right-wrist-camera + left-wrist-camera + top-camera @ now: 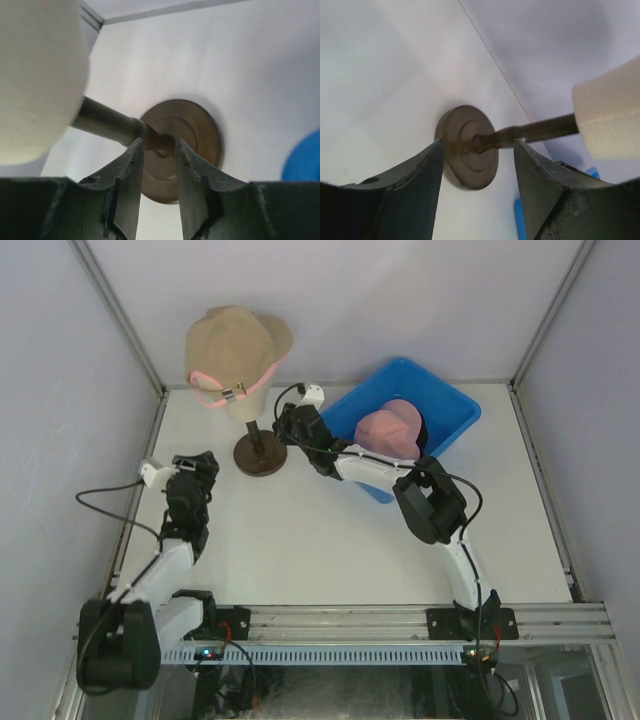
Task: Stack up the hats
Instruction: Adjust the hat stand at the center of the board.
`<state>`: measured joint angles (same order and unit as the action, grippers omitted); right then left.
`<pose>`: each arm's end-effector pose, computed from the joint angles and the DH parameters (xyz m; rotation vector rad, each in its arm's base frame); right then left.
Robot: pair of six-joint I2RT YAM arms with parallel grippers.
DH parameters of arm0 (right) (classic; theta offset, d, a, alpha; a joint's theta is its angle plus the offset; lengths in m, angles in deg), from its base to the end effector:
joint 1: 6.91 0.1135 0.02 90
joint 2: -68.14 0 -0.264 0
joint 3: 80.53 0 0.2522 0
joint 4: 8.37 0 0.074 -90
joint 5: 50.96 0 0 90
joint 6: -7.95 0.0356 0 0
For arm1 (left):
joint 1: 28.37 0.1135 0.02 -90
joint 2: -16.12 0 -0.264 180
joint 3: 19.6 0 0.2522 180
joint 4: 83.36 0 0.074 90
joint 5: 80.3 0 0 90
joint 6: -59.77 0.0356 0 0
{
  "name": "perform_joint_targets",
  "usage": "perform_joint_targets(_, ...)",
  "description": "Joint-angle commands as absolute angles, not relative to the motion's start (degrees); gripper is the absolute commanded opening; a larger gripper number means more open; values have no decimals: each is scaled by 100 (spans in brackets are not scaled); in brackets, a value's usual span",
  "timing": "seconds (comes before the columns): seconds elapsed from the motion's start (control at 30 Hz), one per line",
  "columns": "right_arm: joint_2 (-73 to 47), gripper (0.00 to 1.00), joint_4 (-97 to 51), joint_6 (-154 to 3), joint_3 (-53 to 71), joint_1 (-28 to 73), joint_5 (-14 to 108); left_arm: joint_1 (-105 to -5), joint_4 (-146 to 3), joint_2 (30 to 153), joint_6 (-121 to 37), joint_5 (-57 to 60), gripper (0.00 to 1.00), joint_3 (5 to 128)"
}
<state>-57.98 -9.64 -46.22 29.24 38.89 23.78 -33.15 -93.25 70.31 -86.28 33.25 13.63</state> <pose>0.3699 0.3669 0.2230 0.0207 1.9328 0.7249 0.2062 -0.0030 0.2169 -1.0222 1.4398 -0.4125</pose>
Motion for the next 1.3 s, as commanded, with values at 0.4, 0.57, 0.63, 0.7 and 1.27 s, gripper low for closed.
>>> perform_joint_targets(0.4,-6998,35,-2182,-4557,4972,3642,2911,-2016,-10729,11285,-10362,116,51,4129)
perform_joint_targets(0.57,-7261,35,-2242,-4494,5222,3563,2963,-1982,-10242,11883,-10247,-55,51,4787)
perform_joint_targets(0.63,-7354,35,-2278,-4453,5349,3520,3050,-1993,-10138,12100,-10195,-178,51,5051)
perform_joint_targets(0.7,-7452,36,-2393,-4488,5566,3531,3020,-1998,-10155,12323,-10234,-406,51,5315)
perform_joint_targets(1.27,-7767,42,-3203,-3646,6307,3481,3448,-2281,-9521,13678,-10156,-2894,47,7593)
